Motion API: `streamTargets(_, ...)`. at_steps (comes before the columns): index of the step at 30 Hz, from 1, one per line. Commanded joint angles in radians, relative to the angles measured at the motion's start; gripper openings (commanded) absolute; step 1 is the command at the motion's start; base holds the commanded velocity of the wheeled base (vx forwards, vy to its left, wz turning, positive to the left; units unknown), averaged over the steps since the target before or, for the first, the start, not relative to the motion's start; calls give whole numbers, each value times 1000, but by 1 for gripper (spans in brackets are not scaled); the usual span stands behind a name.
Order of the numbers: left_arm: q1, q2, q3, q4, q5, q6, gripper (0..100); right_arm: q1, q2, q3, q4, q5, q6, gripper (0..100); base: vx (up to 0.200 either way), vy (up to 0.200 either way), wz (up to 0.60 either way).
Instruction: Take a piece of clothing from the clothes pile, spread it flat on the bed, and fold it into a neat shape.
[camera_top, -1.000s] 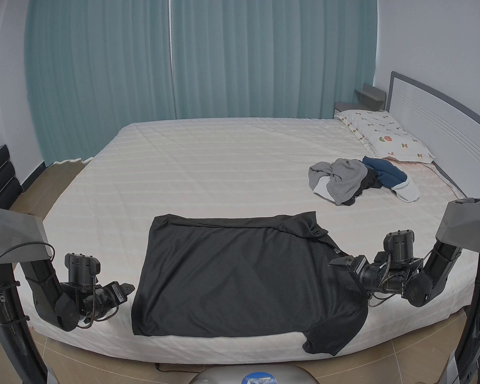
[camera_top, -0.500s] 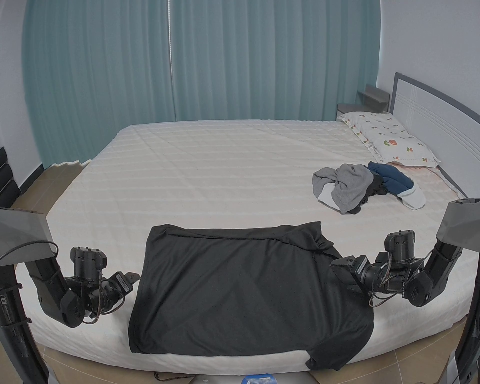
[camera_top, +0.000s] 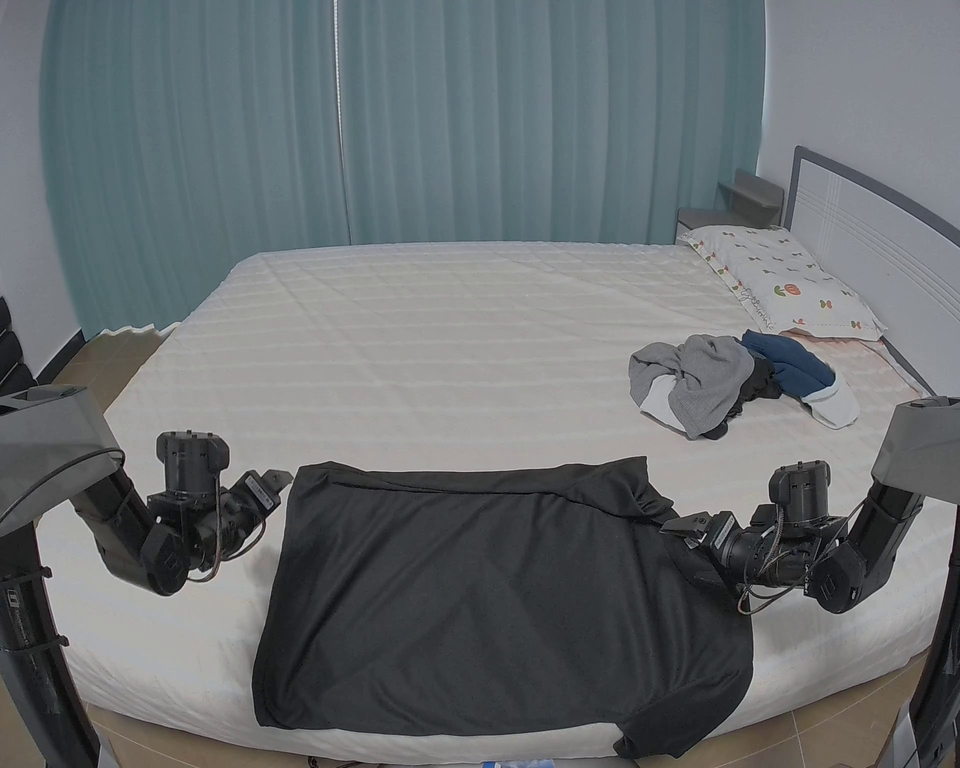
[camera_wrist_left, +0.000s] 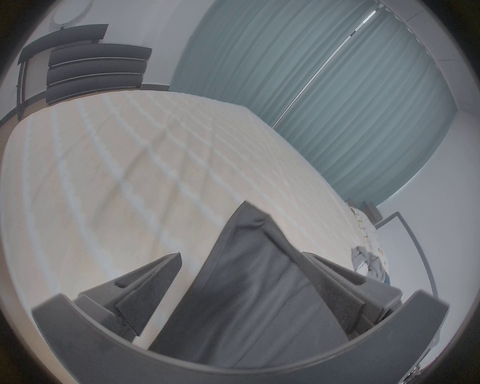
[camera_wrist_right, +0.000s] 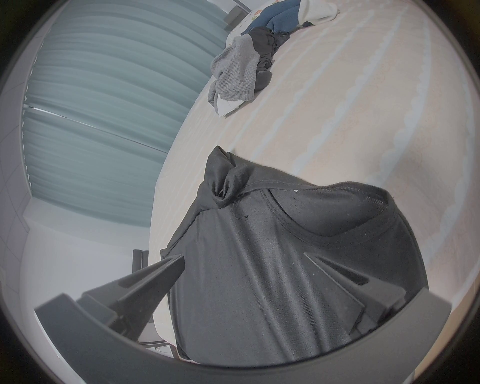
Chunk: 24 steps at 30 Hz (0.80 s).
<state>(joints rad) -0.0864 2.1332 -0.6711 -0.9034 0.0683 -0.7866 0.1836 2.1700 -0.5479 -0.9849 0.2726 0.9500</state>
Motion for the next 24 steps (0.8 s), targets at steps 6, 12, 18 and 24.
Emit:
streamTargets(6,-13,249,-450,132,-16,1,100,-10,83,0,-101,17,16,100,0,0,0)
streamTargets(12,-15,369,-705,273,-16,-6,100,-10,88,23,-150,24,44,100,0,0,0)
streamTargets(18,-7,495,-838,268,-1,-14,100,-4,90,25,-152,24,42,100,0,0,0)
streamTargets(24,2,510,-845,259,5,-11,100,0,90,32,-152,24,39,100,0,0,0)
